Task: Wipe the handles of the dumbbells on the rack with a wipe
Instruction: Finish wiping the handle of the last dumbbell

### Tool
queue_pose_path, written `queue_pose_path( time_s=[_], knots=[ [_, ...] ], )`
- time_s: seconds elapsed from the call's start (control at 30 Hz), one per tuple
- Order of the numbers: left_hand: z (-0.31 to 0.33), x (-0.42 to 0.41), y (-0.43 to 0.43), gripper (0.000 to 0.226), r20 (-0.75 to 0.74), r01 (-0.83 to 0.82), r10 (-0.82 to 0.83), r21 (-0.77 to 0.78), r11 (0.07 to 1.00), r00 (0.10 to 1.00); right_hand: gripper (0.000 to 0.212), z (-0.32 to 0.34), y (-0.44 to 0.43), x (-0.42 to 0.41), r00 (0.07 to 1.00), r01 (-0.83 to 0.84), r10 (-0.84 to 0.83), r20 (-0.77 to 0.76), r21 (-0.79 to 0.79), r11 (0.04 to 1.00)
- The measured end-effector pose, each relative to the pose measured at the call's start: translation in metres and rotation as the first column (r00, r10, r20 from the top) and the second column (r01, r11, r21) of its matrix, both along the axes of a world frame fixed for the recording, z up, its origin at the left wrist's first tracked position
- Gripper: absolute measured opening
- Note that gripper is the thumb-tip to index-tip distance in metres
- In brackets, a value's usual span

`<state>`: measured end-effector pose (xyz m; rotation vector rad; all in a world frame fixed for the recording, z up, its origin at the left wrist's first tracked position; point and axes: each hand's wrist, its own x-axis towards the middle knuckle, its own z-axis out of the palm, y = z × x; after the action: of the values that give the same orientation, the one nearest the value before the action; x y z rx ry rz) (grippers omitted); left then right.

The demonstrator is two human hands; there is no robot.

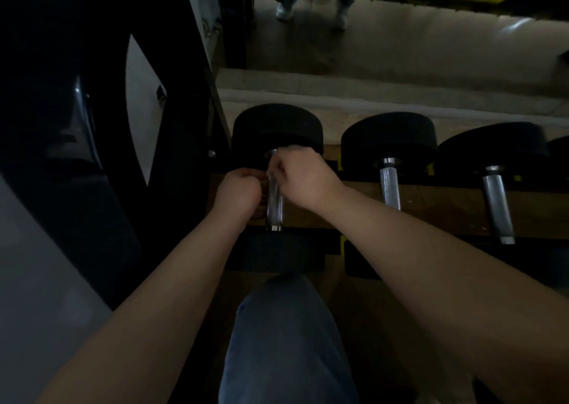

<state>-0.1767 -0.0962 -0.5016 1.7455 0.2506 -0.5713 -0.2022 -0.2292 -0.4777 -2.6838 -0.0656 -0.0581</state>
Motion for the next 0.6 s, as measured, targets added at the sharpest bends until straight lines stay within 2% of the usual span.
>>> queue_pose_path(
  time_s=[0.07, 0.2, 0.3, 0.4, 0.5, 0.6],
  knots=[
    [0.003, -0.002, -0.001, 0.031, 0.006, -0.002, 0.002, 0.011, 1.000, 1.000, 0.014, 0.000, 0.001, -0.005, 0.999, 0.015, -0.014, -0.036, 0.029, 0.999],
    [0.003, 0.001, 0.001, 0.036, 0.106, -0.100, 0.094, 0.051, 0.994, 0.990, 0.011, 0.004, -0.001, -0.026, 0.943, -0.224, 0.231, -0.241, 0.057, 0.973],
    [0.006, -0.004, -0.003, 0.035, 0.185, -0.124, 0.102, 0.111, 0.986, 0.977, 0.010, 0.003, -0.011, -0.033, 0.904, -0.265, 0.301, -0.302, 0.155, 0.952],
    [0.017, -0.015, -0.004, 0.036, 0.374, -0.078, -0.043, 0.302, 0.950, 0.926, 0.005, 0.001, -0.024, -0.041, 0.942, -0.131, 0.219, -0.254, 0.322, 0.938],
    [0.025, -0.023, -0.007, 0.036, 0.521, -0.123, -0.087, 0.355, 0.927, 0.849, 0.008, 0.000, -0.035, -0.042, 0.969, 0.056, 0.070, -0.236, 0.486, 0.872],
    [0.032, -0.035, -0.009, 0.033, 0.616, -0.200, -0.104, 0.404, 0.892, 0.781, 0.006, 0.001, -0.038, -0.045, 0.976, 0.116, 0.019, -0.219, 0.584, 0.803]
  ],
)
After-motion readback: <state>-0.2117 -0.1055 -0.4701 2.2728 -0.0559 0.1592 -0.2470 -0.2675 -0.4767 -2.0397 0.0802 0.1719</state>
